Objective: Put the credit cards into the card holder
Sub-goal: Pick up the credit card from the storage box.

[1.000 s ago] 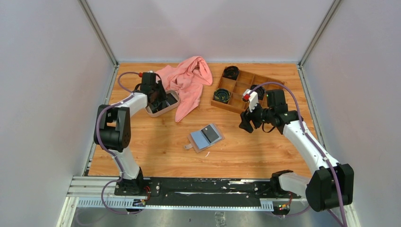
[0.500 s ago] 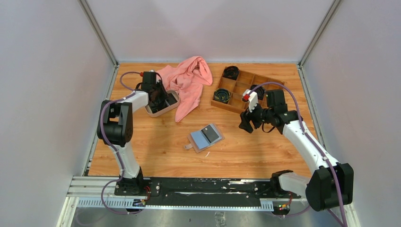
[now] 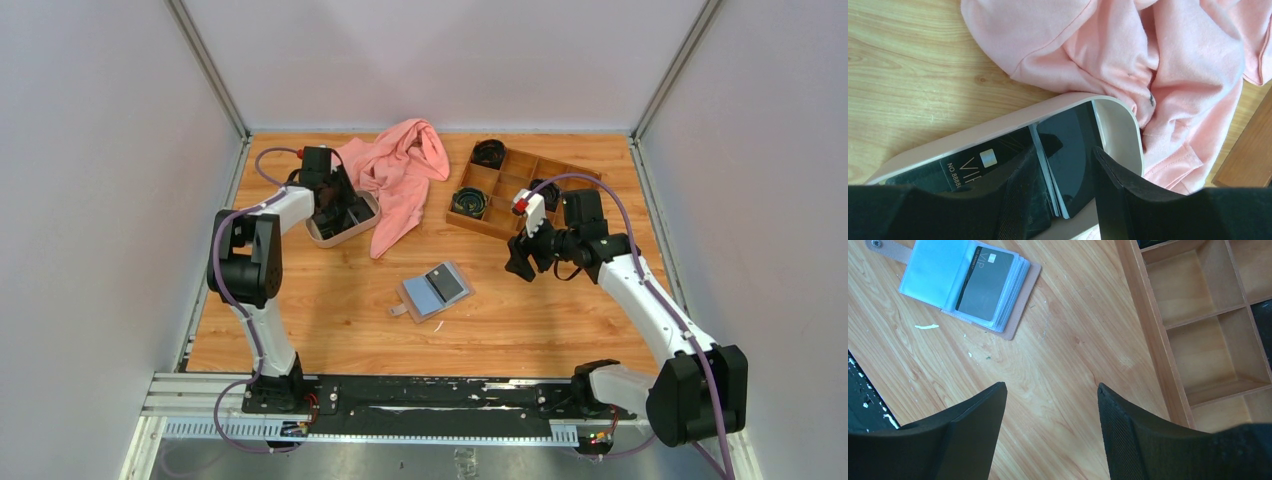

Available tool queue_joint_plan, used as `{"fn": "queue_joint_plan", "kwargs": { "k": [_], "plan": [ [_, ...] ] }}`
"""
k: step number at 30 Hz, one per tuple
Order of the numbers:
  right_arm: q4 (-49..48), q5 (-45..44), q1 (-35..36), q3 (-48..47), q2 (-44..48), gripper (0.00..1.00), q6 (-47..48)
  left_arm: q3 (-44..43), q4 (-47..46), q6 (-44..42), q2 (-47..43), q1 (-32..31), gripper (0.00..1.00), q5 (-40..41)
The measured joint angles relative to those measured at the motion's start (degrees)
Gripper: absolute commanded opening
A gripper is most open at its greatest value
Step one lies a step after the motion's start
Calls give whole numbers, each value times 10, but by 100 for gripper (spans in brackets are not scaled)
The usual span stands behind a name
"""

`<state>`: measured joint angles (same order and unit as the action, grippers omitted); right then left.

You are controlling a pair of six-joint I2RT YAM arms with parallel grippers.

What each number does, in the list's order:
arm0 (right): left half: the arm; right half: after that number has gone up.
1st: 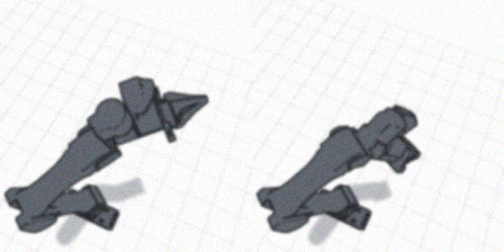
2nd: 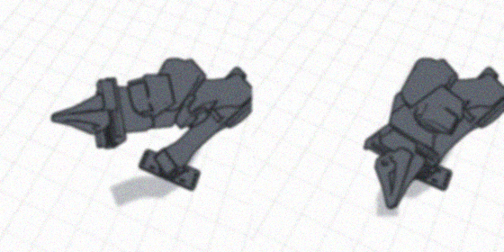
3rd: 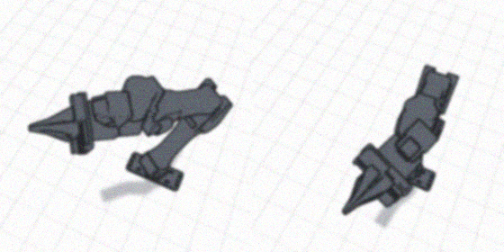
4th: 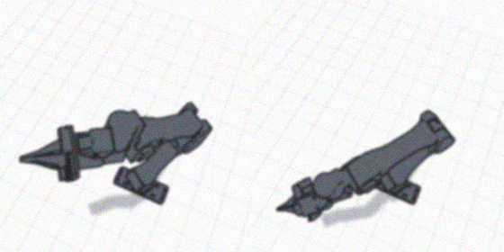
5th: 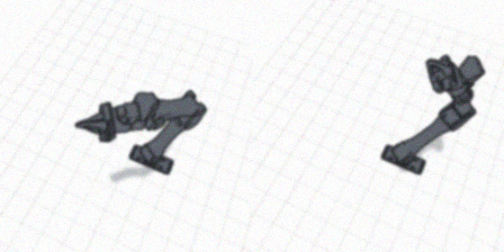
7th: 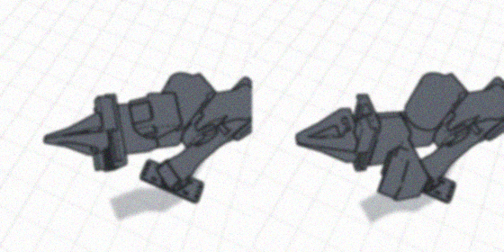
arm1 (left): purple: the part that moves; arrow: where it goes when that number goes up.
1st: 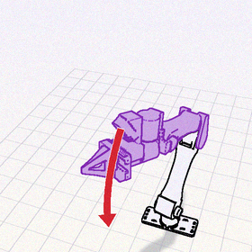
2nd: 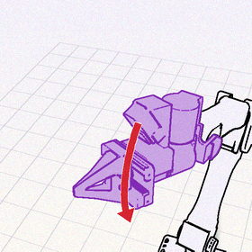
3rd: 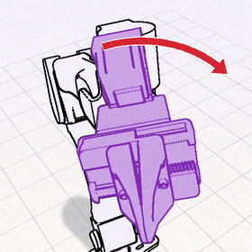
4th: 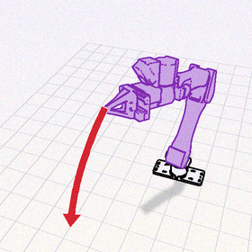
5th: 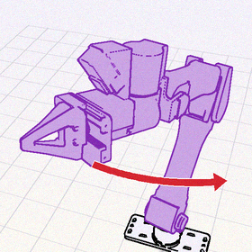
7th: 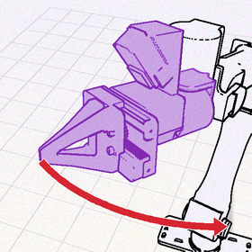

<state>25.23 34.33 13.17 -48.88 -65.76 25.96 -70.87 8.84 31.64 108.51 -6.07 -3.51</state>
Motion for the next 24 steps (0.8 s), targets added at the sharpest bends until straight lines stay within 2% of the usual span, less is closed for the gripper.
{"fn": "queue_joint_plan", "kwargs": {
  "k": [7,13,24],
  "plan": [
    [0,0,0,0,0,70,0,-1,7,2,1,0,49,-28],
    [0,-1,0,0,0,71,0,-4,1,15,8,5,42,-52],
    [0,-2,0,0,2,71,0,19,-59,70,8,9,38,-107]
  ]
}}
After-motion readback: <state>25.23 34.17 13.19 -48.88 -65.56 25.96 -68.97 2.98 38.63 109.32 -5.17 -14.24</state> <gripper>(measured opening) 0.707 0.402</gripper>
